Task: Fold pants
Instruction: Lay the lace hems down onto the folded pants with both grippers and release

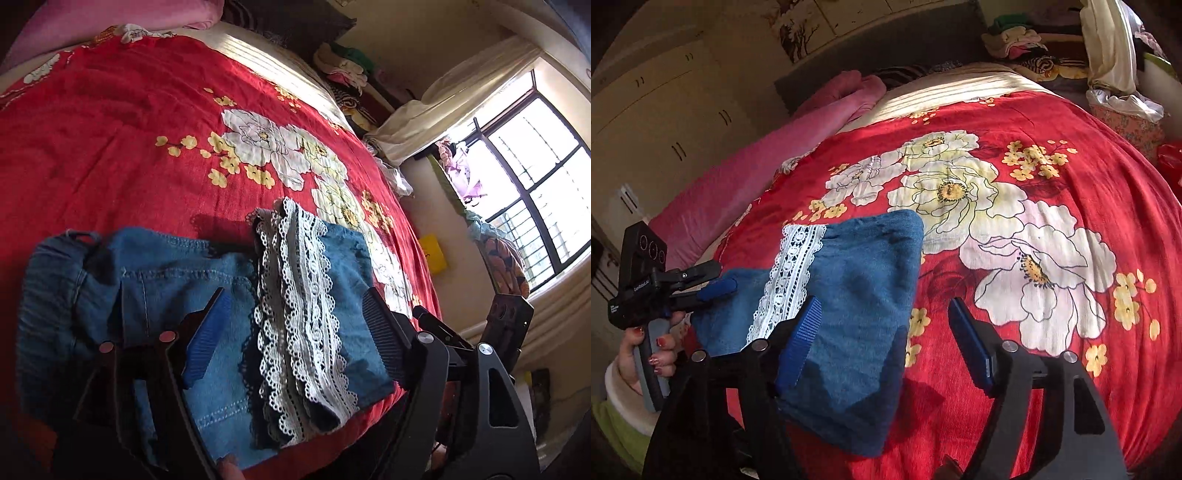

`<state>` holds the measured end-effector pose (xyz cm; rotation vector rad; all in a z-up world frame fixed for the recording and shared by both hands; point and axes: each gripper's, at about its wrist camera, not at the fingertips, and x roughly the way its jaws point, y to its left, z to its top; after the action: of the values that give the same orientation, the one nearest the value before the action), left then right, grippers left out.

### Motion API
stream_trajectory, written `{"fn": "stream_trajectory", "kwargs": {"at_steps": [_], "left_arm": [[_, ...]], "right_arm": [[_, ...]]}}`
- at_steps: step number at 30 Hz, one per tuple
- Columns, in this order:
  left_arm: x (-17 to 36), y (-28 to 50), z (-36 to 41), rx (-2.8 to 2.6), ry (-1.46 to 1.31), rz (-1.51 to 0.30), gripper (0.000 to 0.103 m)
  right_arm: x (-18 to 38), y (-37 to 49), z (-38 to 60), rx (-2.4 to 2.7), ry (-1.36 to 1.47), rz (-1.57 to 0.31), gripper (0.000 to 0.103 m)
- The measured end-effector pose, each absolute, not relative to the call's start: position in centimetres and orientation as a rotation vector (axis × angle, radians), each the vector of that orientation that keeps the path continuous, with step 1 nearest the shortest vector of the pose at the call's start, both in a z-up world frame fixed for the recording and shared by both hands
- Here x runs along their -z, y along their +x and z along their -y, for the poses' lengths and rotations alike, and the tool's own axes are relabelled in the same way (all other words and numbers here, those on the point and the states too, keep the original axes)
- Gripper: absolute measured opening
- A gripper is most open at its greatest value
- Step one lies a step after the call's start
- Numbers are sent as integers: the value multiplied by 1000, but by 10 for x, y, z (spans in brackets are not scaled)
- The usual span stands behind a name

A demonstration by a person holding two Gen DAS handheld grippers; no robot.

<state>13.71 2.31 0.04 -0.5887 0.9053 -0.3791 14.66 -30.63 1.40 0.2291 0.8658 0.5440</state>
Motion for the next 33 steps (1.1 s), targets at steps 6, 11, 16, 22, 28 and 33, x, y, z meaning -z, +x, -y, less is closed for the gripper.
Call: {"fn": "stream_trajectory", "kwargs": {"at_steps": [6, 11, 16, 22, 28, 33], "left_arm": [[19, 107, -6, 366, -572, -984, 66], [36, 90, 1, 341, -581, -1041, 66], [39, 87, 16, 375, -603, -1064, 66], [42, 93, 38, 384, -558, -1084, 28], [44, 84, 29, 366, -532, -1089, 27], [61, 83, 21, 339, -559, -1113, 31]], "right_arm": [[3, 117, 308, -557, 246, -911, 72], [19, 103, 302, -593, 266, -956, 71], [30, 102, 297, -606, 288, -986, 71], [40, 104, 290, -654, 289, -1022, 43], [32, 99, 295, -637, 238, -1001, 27], [48, 99, 293, -582, 195, -1017, 28]]}}
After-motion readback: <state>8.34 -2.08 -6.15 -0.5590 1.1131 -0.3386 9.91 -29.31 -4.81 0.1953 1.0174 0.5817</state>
